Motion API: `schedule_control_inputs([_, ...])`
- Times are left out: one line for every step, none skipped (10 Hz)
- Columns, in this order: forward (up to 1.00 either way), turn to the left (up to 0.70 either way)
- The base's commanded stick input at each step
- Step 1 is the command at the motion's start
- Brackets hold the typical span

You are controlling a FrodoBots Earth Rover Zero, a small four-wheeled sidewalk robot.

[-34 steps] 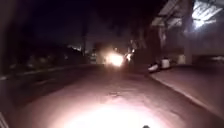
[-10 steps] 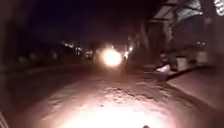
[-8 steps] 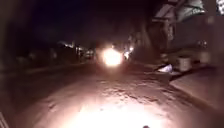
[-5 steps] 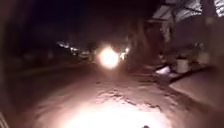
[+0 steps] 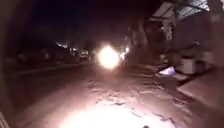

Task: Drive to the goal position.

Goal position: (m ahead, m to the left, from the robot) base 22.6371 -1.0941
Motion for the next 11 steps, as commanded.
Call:
schedule_control_inputs([0.70,0.00])
schedule_control_inputs([0.70,0.00])
schedule_control_inputs([0.70,0.00])
schedule_control_inputs([0.70,0.00])
schedule_control_inputs([0.70,0.00])
schedule_control_inputs([0.70,0.00])
schedule_control_inputs([0.70,0.00])
schedule_control_inputs([0.70,0.00])
schedule_control_inputs([0.70,0.00])
schedule_control_inputs([0.70,0.00])
schedule_control_inputs([0.70,0.00])
